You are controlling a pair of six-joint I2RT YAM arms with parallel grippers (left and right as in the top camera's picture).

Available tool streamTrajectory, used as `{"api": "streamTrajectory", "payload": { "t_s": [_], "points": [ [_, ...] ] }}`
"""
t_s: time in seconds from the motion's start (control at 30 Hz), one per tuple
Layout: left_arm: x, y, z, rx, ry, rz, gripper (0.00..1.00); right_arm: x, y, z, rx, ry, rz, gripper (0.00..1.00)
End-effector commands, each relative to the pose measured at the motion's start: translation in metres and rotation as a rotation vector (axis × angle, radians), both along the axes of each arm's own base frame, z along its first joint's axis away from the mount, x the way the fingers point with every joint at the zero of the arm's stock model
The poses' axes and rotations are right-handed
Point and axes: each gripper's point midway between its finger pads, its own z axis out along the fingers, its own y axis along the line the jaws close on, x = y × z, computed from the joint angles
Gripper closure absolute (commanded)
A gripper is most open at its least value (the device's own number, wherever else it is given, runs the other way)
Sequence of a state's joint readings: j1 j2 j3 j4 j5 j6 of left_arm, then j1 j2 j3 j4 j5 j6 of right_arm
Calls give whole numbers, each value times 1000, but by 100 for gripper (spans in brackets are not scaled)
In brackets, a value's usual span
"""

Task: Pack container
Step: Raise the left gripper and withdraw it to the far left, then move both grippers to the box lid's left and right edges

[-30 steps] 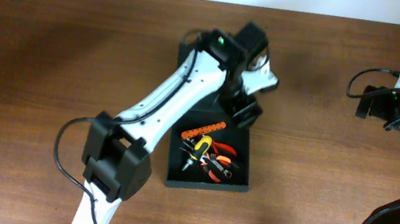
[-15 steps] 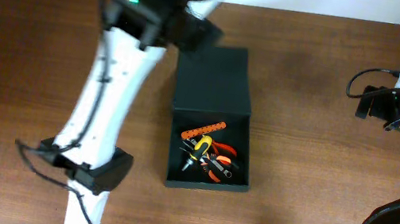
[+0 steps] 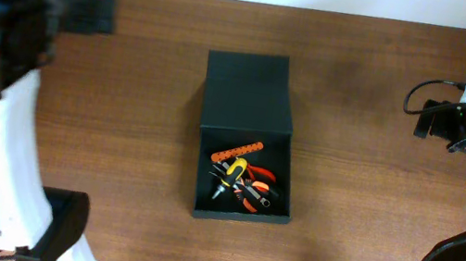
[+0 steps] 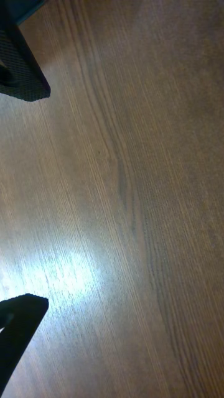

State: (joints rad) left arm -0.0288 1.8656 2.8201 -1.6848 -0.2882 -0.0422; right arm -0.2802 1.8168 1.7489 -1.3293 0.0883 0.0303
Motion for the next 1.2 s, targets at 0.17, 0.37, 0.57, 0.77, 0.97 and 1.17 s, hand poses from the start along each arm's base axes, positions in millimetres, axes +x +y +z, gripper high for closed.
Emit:
{"api": "streamTrajectory", "payload": {
  "t_s": [0.17, 0.37, 0.57, 0.77, 0.97, 1.17],
  "points": [
    [-3, 65, -65, -219, 177, 213, 1, 0, -1, 1, -1, -7, -14, 1],
    [-16, 83, -156, -362, 462, 324, 1, 0, -1, 1, -1, -7, -14, 1],
    [-19, 42, -228, -620, 646, 238, 1, 14, 14, 2, 87, -69, 6, 1],
    [-6, 7, -267, -794, 663, 118, 1, 35, 45, 9, 273, -175, 56, 1],
    [-6, -16, -307, -805, 702, 67, 8, 54, 54, 8, 333, -234, 82, 1],
    [12, -40, -328, -778, 657, -19, 41, 79, 59, -11, 397, -269, 105, 1]
  ]
}}
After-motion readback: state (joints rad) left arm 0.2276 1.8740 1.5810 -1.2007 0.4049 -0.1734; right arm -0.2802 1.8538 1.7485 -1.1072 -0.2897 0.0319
